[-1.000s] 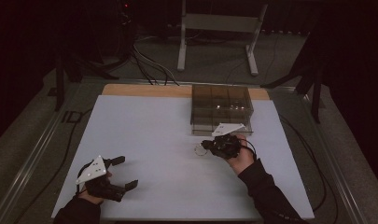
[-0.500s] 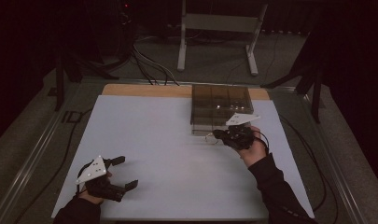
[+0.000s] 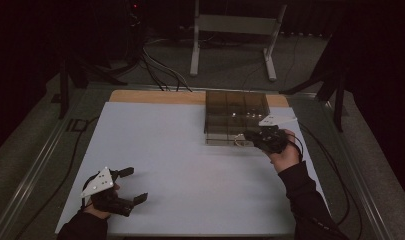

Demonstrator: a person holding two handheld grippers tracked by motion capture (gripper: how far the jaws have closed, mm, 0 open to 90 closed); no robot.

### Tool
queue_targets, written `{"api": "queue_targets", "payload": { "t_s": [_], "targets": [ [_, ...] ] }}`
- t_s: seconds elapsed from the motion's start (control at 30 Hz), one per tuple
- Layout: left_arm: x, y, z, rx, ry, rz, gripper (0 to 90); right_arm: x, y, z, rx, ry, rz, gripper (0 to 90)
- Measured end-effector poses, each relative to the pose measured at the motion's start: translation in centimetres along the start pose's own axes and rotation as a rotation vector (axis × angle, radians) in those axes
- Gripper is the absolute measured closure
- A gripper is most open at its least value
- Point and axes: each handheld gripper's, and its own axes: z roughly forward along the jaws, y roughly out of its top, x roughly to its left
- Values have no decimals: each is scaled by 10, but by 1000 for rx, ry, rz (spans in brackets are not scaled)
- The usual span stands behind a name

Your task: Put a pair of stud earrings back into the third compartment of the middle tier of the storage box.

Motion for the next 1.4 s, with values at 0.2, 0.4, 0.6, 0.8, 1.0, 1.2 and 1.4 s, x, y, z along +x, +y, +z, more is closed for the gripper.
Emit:
{"api": "queue_targets", "payload": {
  "t_s": [0.2, 0.4, 0.6, 0.8, 1.0, 1.2, 1.4],
  "targets": [
    [0, 0, 0, -1, -1, -3, 6, -16, -2, -7, -5, -40, 35, 865],
    [0, 0, 0, -1, 0, -4, 6, -33, -5, -14, -14, -84, 80, 865],
    [0, 0, 0, -1, 0, -3, 6, -42, -7, -15, -8, -116, 107, 865],
    [0, 0, 0, -1, 0, -2, 6, -52, -11, -11, 1, -152, 145, 865],
    [0, 0, 0, -1, -1, -1, 6, -59, -16, -2, 14, -172, 176, 864],
    [0, 0, 0, -1, -2, -2, 6, -63, -20, 9, 37, -188, 193, 864],
    [0, 0, 0, 1, -3, -2, 6, -66, -22, 20, 52, -196, 202, 863]
  ]
}}
